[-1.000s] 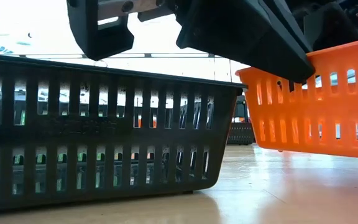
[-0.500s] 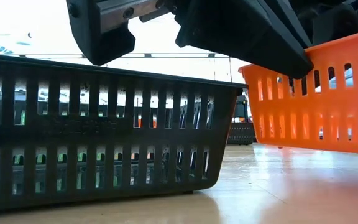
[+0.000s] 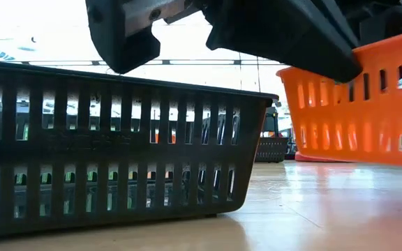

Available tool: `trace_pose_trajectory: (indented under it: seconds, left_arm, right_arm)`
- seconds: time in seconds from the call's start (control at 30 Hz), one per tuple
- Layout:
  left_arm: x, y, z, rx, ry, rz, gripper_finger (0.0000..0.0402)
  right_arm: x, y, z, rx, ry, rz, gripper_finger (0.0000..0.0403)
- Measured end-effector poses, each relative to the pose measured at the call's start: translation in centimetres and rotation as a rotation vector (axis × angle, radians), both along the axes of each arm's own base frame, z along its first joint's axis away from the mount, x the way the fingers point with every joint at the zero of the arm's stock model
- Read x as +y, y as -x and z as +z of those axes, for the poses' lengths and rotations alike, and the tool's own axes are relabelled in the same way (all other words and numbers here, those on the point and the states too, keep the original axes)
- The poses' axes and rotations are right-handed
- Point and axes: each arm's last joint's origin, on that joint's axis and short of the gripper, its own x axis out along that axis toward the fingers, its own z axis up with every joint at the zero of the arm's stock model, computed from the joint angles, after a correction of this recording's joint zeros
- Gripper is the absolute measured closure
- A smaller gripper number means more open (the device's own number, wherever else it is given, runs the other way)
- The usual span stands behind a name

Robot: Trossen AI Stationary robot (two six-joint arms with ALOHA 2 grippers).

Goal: Stack baskets by color
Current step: Stack the middle orange bin on top of the right orange bin

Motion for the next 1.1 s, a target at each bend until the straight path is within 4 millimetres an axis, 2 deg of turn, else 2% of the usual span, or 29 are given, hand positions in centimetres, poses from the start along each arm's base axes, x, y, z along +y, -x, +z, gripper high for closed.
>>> trace_pose_trajectory:
  seconds: [0.13,0.27,0.33,0.47,0.6,0.73,0.9,1.1]
  left_arm:
    - [0.3,-0.1,0.3,-0.006,0.097,0.117,0.0378]
    - [0.5,-0.1,0.7,-0.057,0.149,0.299,0.0317]
    - [0.5,0.0,1.2,-0.086,0.147,0.330,0.0279]
    - [-0.3,0.9,3.1,-0.157,0.127,0.363,0.0212]
    - [-1.1,2.9,5.7,-0.220,0.119,0.431,0.0173]
    - [-0.7,4.6,7.9,-0.220,0.164,0.535,0.0165]
    - [0.7,6.5,10.1,-0.195,0.264,0.673,0.0183]
    - [2.0,7.6,9.9,-0.114,0.258,0.801,0.0218]
  right_arm:
    - [-0.1,0.0,0.1,0.004,-0.013,-0.023,0.0387]
    - [-0.3,0.7,0.8,0.019,-0.020,-0.046,0.0397]
    - [-0.5,1.3,1.5,0.033,-0.043,-0.083,0.0397]
    - [-1.1,2.9,3.1,0.075,-0.099,-0.164,0.0397]
    - [-1.9,4.6,4.9,0.094,-0.151,-0.221,0.0398]
    - [-2.3,6.8,6.7,0.115,-0.227,-0.279,0.0398]
    - [-2.3,9.4,7.9,0.187,-0.318,-0.322,0.0398]
    - [-1.2,12.3,8.6,0.331,-0.429,-0.295,0.0398]
